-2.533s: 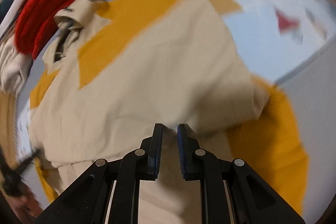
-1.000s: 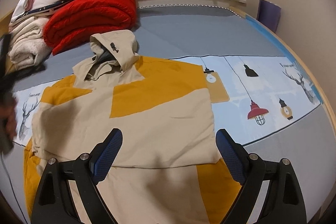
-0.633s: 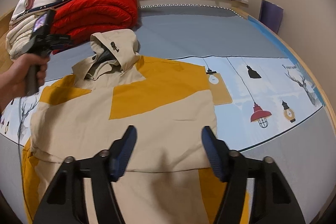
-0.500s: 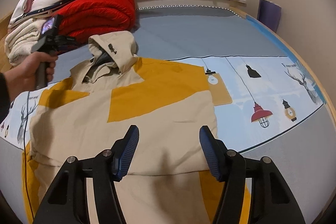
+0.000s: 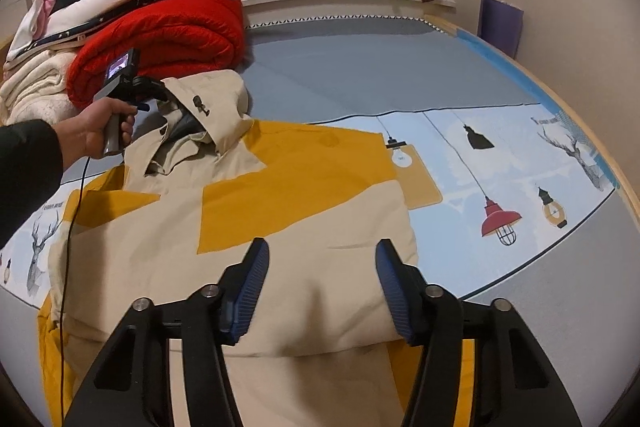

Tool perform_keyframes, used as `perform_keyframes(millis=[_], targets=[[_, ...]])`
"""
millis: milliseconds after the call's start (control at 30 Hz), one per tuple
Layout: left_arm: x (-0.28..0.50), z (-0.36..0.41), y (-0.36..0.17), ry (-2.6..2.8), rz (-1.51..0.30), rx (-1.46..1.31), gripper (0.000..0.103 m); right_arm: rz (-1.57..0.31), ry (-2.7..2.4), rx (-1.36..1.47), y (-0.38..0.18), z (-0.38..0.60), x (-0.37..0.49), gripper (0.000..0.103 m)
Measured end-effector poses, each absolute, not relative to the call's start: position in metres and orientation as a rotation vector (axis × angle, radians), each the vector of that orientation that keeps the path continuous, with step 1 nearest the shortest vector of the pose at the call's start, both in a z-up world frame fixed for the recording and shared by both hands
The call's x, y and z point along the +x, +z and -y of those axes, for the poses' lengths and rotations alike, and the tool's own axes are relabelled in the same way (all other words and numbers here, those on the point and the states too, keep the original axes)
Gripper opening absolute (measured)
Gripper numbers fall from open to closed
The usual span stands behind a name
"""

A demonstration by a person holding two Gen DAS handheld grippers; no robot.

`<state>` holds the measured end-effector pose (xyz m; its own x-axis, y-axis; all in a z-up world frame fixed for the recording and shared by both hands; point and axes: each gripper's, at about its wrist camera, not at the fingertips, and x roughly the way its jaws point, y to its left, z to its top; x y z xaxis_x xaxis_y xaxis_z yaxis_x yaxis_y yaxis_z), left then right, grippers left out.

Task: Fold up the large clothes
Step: 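Reach the left tool to the beige hood and grasp its rim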

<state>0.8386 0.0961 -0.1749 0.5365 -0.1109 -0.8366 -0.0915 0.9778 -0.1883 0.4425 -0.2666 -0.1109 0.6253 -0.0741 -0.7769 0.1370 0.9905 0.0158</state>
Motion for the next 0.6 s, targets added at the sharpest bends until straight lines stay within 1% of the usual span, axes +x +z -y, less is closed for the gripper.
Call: perform_keyframes(millis=[33,67,133,300,400,433,467,500,533,567,600], targets=[[0.835,-0.097,-0.173,-0.011,-1.012,-0.217,0.005,-0.890,-0.125,0.081,-0.112,0.267,0.443,0.044],[0.830,-0.096,-0.169,-0.015,-1.001,-0.202,0.004,-0.898,-0.126,0.090,-0.113,0.267,0.444,0.036],[0.809,-0.089,-0.154,-0.053,-0.961,-0.178,0.000,-0.928,-0.102,0.153,-0.118,0.270,0.447,0.024],[0.730,-0.071,-0.093,-0.183,-0.860,-0.089,0.000,-0.910,-0.088,0.167,-0.105,0.269,0.444,0.021],[0.706,-0.070,-0.078,-0.141,-0.886,-0.069,0.000,-0.909,-0.063,0.207,-0.096,0.269,0.438,0.021],[0.702,-0.071,-0.078,-0.121,-0.909,-0.068,0.008,-0.905,-0.051,0.232,-0.093,0.270,0.434,0.022],[0.703,-0.072,-0.081,-0.118,-0.934,-0.067,0.020,-0.901,-0.036,0.247,-0.090,0.270,0.430,0.023],[0.700,-0.074,-0.086,-0.117,-0.960,-0.069,0.052,-0.895,-0.018,0.249,-0.087,0.269,0.425,0.023],[0.699,-0.078,-0.088,-0.083,-0.956,-0.069,0.064,-0.893,-0.013,0.242,-0.085,0.268,0.422,0.028],[0.699,-0.080,-0.089,-0.053,-0.935,-0.072,0.064,-0.897,-0.011,0.234,-0.085,0.267,0.420,0.034],[0.702,-0.084,-0.093,-0.041,-0.927,-0.097,0.064,-0.901,-0.006,0.234,-0.086,0.268,0.417,0.037]])
